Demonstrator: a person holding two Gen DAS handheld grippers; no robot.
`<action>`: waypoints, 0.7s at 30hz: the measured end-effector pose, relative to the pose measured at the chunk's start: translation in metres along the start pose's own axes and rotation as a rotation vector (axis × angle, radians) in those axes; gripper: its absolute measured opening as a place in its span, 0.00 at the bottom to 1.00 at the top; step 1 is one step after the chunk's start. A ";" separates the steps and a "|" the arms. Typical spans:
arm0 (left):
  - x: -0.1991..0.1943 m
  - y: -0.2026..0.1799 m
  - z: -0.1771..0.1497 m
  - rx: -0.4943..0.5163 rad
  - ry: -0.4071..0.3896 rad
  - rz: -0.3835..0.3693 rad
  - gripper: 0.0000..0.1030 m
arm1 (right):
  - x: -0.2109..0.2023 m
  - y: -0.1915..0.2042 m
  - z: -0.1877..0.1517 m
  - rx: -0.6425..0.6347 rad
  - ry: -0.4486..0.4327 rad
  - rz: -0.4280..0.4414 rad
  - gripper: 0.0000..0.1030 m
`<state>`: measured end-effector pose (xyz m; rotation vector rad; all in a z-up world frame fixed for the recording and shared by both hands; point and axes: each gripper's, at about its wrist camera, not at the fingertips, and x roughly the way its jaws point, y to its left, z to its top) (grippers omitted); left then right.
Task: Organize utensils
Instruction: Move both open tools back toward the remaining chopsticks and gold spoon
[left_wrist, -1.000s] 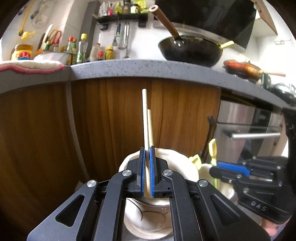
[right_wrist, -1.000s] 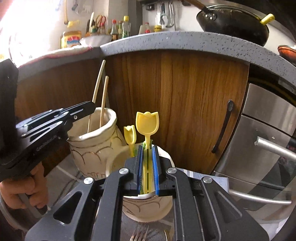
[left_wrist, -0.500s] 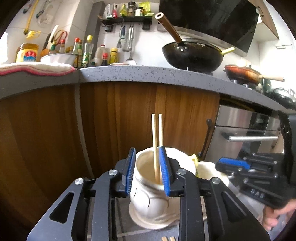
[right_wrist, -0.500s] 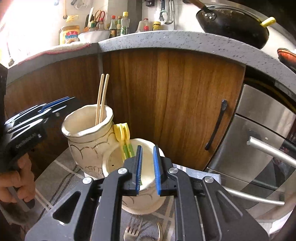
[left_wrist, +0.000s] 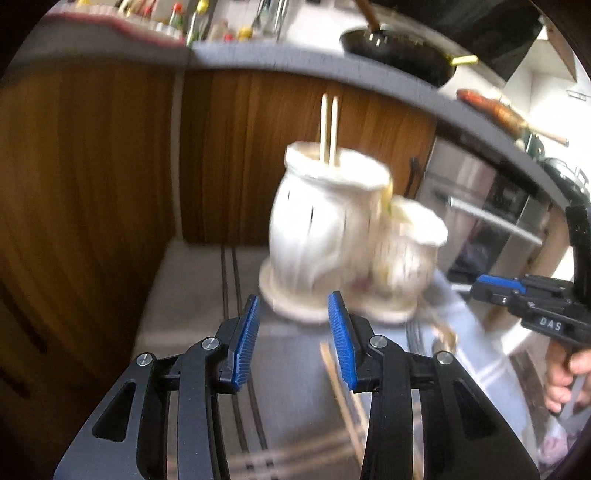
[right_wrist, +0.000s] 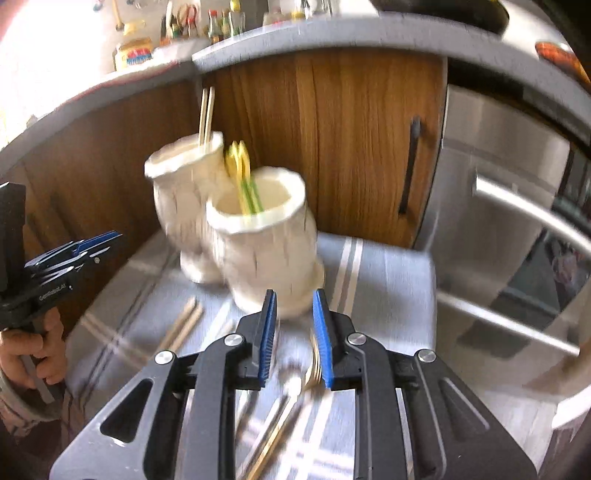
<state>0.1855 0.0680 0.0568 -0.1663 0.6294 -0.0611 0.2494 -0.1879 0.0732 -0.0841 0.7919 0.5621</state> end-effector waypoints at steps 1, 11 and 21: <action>0.003 0.000 -0.007 0.001 0.026 -0.001 0.39 | 0.002 0.000 -0.008 0.004 0.021 0.002 0.20; 0.029 -0.029 -0.050 0.101 0.196 0.005 0.32 | 0.018 0.003 -0.052 0.068 0.131 0.045 0.20; 0.038 -0.038 -0.058 0.210 0.230 0.061 0.24 | 0.033 -0.005 -0.065 0.046 0.198 0.001 0.16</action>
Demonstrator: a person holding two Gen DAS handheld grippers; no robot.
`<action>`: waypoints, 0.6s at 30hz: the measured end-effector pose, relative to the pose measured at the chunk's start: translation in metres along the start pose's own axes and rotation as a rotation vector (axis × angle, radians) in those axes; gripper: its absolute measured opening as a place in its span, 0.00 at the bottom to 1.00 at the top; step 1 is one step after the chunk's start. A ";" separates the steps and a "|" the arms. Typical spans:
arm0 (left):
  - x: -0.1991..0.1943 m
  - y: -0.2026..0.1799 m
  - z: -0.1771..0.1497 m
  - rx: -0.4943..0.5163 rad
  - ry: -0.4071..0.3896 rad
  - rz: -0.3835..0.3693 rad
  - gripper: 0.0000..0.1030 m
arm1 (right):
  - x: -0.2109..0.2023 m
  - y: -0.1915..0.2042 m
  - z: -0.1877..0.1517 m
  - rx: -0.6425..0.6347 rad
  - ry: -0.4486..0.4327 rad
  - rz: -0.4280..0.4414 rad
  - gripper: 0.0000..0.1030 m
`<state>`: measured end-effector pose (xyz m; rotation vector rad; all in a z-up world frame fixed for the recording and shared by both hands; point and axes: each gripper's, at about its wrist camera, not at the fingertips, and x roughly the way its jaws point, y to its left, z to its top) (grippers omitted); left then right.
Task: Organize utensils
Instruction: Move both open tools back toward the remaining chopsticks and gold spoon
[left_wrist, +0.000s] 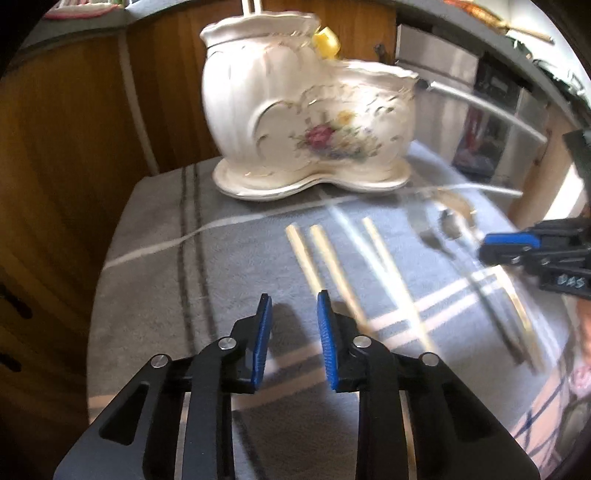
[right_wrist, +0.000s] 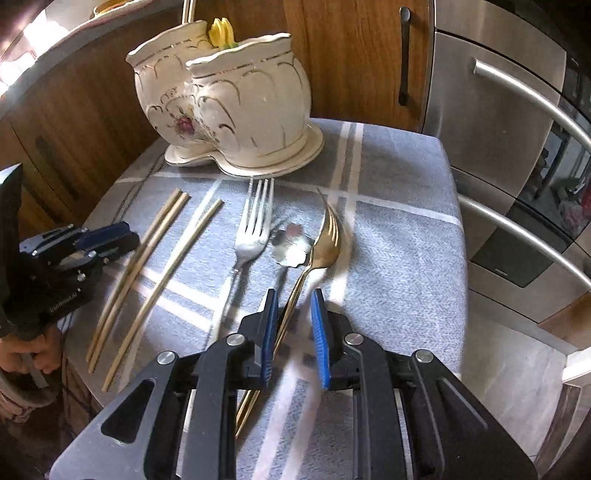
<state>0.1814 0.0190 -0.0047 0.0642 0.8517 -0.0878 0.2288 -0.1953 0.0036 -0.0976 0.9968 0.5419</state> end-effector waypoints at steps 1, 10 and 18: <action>0.000 0.001 -0.001 0.007 -0.002 0.008 0.24 | -0.001 -0.001 0.001 -0.002 0.005 -0.004 0.16; -0.006 0.011 0.007 -0.033 0.047 -0.059 0.24 | 0.004 -0.005 0.017 -0.038 0.118 0.003 0.14; -0.004 -0.006 0.012 0.009 0.075 -0.049 0.24 | 0.008 0.002 0.022 -0.099 0.177 -0.025 0.14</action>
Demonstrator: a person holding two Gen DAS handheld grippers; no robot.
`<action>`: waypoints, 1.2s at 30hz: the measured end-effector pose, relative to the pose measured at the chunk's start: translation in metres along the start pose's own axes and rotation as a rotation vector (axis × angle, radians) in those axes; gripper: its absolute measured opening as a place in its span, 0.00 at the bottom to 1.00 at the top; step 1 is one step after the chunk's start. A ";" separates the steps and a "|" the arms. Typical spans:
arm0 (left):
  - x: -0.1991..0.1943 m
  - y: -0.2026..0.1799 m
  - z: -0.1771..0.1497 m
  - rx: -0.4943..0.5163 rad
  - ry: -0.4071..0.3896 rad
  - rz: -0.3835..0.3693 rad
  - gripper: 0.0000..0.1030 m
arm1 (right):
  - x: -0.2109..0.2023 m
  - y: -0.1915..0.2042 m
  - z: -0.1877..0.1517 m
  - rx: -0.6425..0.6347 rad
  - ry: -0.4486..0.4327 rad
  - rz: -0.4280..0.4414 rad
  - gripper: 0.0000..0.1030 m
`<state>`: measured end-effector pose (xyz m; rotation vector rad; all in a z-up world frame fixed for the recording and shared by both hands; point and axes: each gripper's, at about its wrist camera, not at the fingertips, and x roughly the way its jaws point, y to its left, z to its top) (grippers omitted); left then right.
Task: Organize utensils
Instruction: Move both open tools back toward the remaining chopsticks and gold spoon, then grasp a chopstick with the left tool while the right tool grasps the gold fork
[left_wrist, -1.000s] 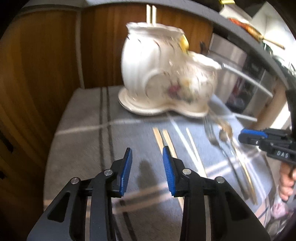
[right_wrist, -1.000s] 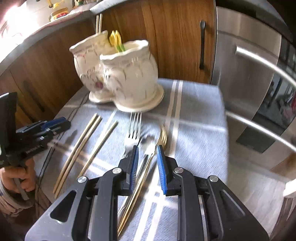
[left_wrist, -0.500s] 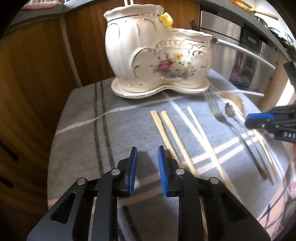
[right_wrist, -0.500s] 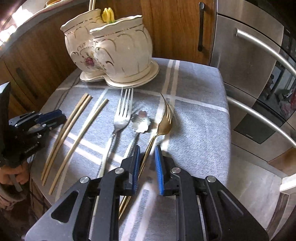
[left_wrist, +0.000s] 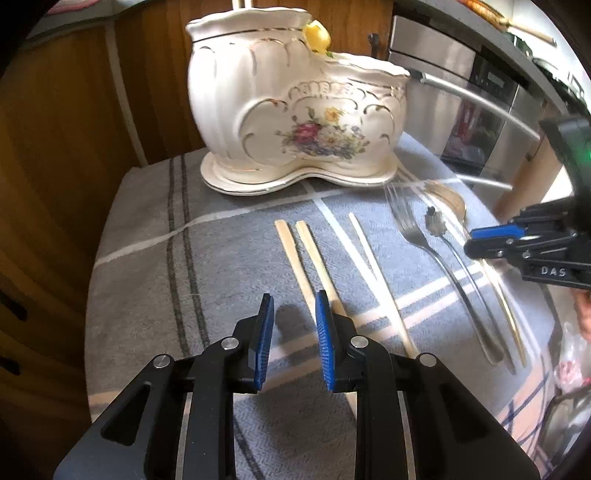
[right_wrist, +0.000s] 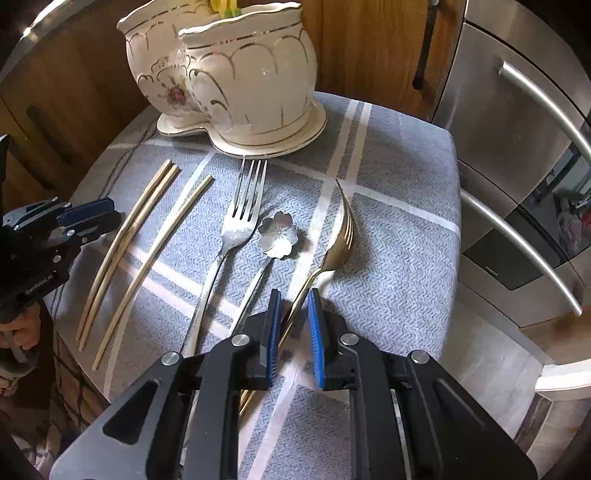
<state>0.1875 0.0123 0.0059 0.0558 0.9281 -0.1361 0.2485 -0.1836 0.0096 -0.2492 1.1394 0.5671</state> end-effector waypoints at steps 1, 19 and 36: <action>0.002 -0.002 0.000 0.013 0.006 0.012 0.24 | 0.000 0.001 0.001 -0.007 0.003 -0.005 0.14; -0.005 0.027 0.007 -0.015 0.114 -0.061 0.11 | 0.004 -0.004 0.016 -0.103 0.147 -0.021 0.13; 0.011 -0.019 0.010 0.104 0.141 0.029 0.11 | 0.004 -0.003 0.021 -0.131 0.165 -0.023 0.13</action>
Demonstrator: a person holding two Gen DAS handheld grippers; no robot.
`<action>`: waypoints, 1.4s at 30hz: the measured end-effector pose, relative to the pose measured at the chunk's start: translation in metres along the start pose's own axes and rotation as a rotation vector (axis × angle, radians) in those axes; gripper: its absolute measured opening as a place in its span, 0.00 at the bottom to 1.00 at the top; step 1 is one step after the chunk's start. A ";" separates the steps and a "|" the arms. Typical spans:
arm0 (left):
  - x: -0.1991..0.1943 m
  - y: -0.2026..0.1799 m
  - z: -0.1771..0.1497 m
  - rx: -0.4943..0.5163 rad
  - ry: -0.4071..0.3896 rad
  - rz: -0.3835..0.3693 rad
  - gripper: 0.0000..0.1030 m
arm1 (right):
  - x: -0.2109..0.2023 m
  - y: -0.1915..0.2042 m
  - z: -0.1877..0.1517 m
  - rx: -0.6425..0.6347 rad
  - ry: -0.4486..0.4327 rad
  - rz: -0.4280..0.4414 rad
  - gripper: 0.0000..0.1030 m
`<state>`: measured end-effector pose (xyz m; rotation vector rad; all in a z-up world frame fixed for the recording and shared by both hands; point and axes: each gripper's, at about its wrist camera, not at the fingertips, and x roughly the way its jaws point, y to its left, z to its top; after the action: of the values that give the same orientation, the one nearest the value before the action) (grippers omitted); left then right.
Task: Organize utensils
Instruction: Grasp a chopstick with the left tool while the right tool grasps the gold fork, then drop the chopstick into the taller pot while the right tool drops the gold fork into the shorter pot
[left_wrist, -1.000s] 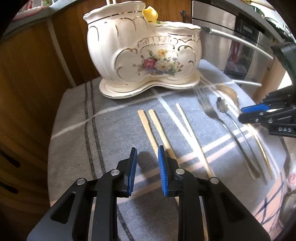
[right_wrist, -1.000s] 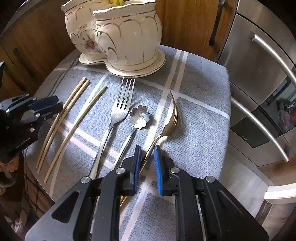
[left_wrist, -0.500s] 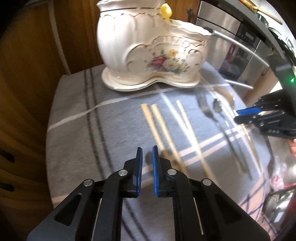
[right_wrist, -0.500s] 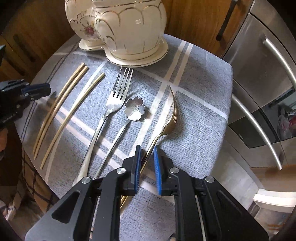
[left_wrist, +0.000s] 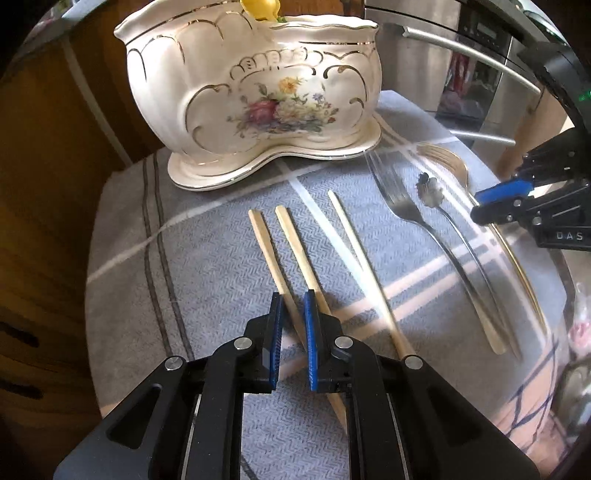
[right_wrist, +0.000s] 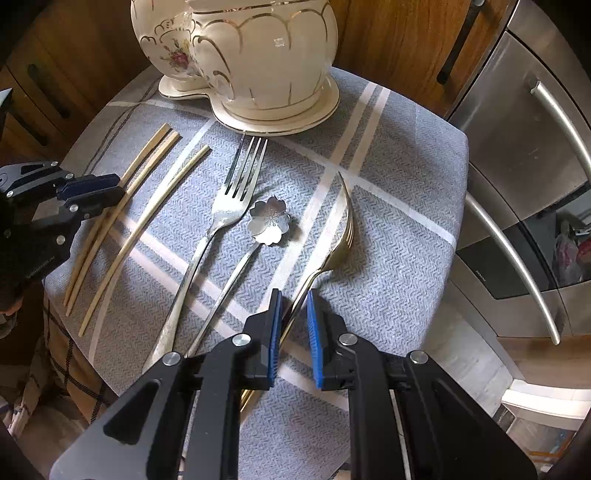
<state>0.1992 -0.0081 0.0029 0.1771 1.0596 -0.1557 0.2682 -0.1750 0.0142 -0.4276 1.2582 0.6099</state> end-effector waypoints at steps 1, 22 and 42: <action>0.000 0.002 0.000 0.002 0.005 0.001 0.11 | 0.001 0.000 0.000 -0.003 0.001 -0.002 0.13; 0.005 0.027 0.020 0.019 0.236 -0.092 0.11 | 0.003 -0.008 0.020 0.047 0.094 0.021 0.11; -0.114 0.103 0.035 -0.196 -0.288 -0.143 0.06 | -0.099 -0.053 0.021 0.293 -0.411 0.212 0.05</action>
<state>0.1958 0.0900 0.1262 -0.0970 0.7939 -0.1989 0.2997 -0.2219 0.1136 0.0774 0.9808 0.6416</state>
